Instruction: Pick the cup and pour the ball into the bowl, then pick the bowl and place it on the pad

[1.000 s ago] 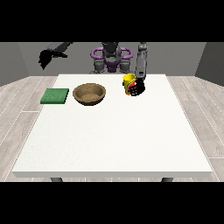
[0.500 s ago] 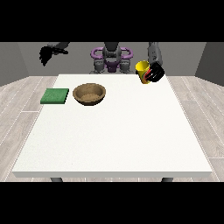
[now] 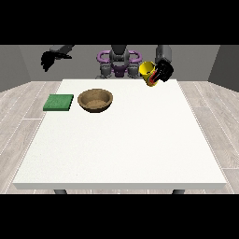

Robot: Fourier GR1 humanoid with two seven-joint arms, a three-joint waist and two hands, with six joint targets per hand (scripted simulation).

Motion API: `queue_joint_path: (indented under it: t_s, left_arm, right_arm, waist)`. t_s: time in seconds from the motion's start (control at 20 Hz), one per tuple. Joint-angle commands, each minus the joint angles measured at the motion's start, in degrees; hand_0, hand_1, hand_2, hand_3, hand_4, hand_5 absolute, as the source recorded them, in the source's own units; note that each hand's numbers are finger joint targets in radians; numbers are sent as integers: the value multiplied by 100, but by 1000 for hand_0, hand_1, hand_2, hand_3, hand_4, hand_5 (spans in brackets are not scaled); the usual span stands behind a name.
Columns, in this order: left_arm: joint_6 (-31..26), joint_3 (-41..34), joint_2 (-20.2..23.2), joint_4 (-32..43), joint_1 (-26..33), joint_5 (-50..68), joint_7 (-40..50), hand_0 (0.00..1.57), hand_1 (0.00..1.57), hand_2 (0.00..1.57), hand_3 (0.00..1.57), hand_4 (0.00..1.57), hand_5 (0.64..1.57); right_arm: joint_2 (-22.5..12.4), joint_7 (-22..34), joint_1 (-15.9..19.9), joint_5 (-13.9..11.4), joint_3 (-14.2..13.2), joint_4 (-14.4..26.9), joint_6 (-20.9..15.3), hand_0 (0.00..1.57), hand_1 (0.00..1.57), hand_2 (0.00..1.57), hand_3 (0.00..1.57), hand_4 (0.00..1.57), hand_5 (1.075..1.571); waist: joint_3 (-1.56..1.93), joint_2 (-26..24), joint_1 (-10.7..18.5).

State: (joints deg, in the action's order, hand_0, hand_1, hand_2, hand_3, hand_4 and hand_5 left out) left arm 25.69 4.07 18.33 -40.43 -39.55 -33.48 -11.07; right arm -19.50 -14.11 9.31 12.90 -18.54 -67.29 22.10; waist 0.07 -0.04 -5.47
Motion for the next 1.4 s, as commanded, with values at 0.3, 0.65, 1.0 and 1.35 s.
queue_joint_path:
  t_s: [0.3,0.65,1.0,1.35]
  left_arm:
    - [254,1356,-559,183,-980,-2206,2204,1537,1537,1571,1571,1571,1165]
    - [-368,2471,-816,463,-1297,-3727,2922,1501,1501,1571,1571,1380,1400]
    - [-1344,3667,-1163,911,-1922,-5201,3319,1536,1536,1571,1571,1571,1124]
    - [-2207,4438,-1626,841,-2024,-6096,3299,1457,1457,1571,1571,1509,1178]
  right_arm:
    - [-383,197,436,186,-198,573,283,0,0,0,0,0,1570]
    - [-236,-294,-68,22,-53,768,562,0,0,0,0,0,1571]
    - [-225,-343,400,55,-60,909,532,0,0,0,0,0,1570]
    - [-555,-129,597,54,-296,1233,351,0,0,0,0,0,1571]
  waist:
    - [6,-282,-55]
    - [6,-549,-321]
    - [8,-149,-446]
    - [-2,-372,28]
